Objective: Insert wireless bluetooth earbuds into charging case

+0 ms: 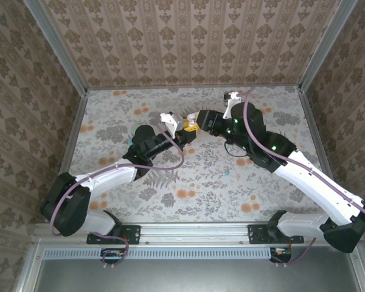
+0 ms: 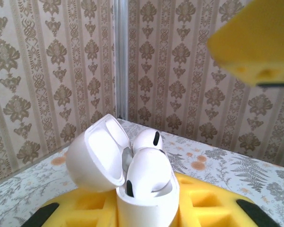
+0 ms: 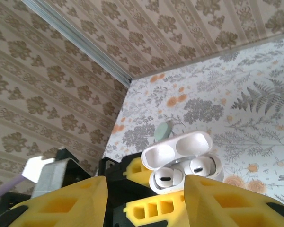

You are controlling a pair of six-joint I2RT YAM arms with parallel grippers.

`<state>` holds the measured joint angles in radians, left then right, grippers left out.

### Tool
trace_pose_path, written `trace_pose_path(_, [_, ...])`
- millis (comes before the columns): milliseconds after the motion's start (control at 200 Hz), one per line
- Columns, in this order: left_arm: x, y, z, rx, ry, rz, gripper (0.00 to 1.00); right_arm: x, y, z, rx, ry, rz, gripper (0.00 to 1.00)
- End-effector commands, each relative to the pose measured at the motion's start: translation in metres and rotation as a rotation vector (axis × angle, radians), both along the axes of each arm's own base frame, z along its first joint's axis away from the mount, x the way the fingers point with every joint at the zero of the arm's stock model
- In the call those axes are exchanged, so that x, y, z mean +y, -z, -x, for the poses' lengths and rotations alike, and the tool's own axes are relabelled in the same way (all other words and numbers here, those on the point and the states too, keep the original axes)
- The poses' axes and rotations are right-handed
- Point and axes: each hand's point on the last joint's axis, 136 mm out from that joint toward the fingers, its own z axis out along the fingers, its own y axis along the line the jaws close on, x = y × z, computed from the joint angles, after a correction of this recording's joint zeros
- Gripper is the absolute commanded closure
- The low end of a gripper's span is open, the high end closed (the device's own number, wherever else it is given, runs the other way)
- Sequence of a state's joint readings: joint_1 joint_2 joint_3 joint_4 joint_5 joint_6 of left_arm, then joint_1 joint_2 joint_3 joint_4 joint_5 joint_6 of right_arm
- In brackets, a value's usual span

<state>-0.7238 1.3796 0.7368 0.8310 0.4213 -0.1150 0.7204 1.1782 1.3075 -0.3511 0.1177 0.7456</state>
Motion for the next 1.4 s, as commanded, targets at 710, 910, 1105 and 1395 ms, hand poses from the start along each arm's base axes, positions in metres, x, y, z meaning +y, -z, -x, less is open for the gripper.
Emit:
trace_pose_path(710, [-0.003,-0.035,0.048,-0.090,0.286,0.003,0.73,-0.008,0.055,-0.037,0.356,-0.228,0.061,0.43])
trace_pose_path(910, [-0.003,-0.037,0.043,-0.090,0.260,0.008,0.73,-0.002,0.066,-0.033,0.402,-0.285,0.095,0.44])
trace_pose_path(1105, [-0.001,-0.034,0.034,-0.078,0.216,0.008,0.73,-0.005,0.065,-0.022,0.398,-0.310,0.101,0.45])
trace_pose_path(1395, [0.002,-0.032,0.028,-0.067,0.185,0.008,0.73,-0.010,0.067,-0.012,0.392,-0.302,0.077,0.45])
